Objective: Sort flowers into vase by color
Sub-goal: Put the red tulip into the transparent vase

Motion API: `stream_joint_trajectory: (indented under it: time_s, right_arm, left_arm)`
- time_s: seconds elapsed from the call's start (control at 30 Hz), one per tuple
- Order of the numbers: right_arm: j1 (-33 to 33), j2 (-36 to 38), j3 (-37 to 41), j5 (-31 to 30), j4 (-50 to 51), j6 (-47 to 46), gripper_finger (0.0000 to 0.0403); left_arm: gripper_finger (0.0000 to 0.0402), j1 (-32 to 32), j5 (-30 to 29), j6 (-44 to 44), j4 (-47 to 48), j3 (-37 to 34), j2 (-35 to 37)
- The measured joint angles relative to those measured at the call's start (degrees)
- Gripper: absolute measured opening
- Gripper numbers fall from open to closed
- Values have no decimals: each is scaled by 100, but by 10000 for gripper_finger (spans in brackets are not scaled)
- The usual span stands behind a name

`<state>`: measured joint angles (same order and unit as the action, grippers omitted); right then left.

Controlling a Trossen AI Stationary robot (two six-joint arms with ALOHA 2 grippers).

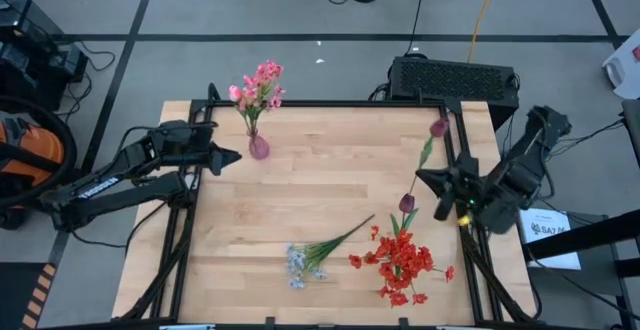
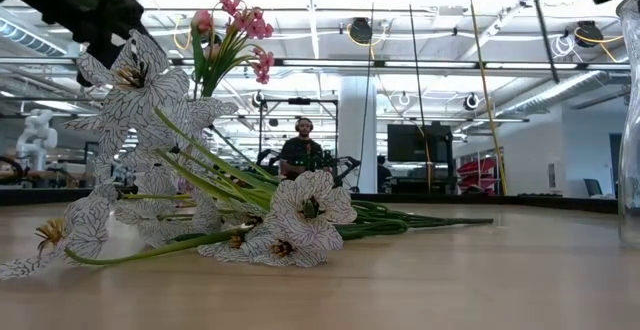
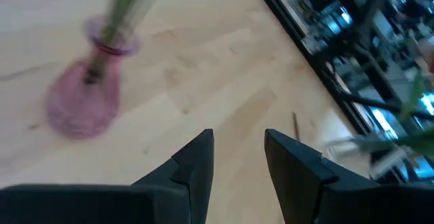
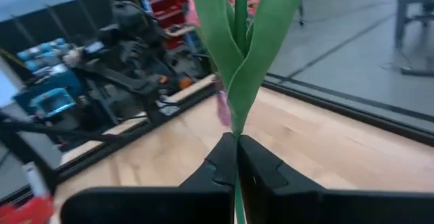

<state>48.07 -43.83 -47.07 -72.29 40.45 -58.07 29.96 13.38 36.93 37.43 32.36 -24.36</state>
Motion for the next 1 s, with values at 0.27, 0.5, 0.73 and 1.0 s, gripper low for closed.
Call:
stream_joint_trajectory:
  time_s: [0.27, 0.5, 0.73, 1.0]
  right_arm:
    - [1125, 52, 0, -584, -46, -1, 0]
    - [1734, 21, 0, -604, -544, 236, 0]
    - [2438, -198, -2, -668, -1168, 560, 0]
    - [3039, -317, -2, -1287, -1319, 648, 0]
  left_arm:
    - [139, -1342, -765, 223, -876, 0, -180]
    - [139, -2759, -1816, 324, -1789, 2, -860]
    - [139, -3787, -2643, 571, -2236, 2, -1718]
    - [139, -4246, -2809, 1207, -2431, 2, -2181]
